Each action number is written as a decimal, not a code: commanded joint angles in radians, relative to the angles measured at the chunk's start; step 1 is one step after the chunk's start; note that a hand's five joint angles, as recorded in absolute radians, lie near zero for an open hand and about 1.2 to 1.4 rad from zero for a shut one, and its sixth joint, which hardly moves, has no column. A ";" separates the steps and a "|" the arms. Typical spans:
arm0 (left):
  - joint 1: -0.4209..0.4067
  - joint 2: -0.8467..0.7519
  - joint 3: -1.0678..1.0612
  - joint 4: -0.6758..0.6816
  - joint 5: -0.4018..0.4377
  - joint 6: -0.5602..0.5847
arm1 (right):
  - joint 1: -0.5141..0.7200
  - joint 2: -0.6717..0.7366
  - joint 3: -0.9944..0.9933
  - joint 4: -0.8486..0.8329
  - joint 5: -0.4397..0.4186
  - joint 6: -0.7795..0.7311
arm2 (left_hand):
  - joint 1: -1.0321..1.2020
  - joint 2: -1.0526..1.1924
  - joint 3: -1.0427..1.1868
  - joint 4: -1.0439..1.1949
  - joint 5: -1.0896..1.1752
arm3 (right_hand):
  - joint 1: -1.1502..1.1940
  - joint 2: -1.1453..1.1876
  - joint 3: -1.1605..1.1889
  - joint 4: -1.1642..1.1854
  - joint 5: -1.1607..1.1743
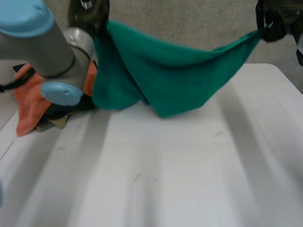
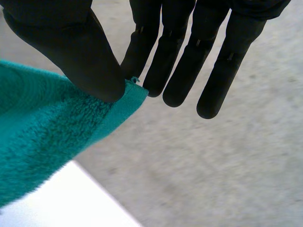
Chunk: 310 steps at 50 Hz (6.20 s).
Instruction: Fold the laundry.
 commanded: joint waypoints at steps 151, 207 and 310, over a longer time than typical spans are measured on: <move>0.087 0.316 -0.588 0.124 -0.004 0.325 | -0.085 -0.009 0.170 -0.142 0.139 -0.282 | 0.226 0.200 0.210 0.203 0.248 | 0.274 0.239 0.206 0.200 0.243; 0.175 1.204 -1.377 0.185 0.464 0.298 | 0.308 0.729 -0.416 -0.012 0.161 -0.397 | 0.226 0.200 0.210 0.203 0.248 | 0.274 0.239 0.206 0.200 0.243; 0.241 0.366 -1.129 0.225 0.201 0.149 | -0.110 -0.037 0.571 0.126 0.037 -0.102 | 0.226 0.200 0.210 0.203 0.248 | -0.727 -0.763 -0.795 -0.801 -0.759</move>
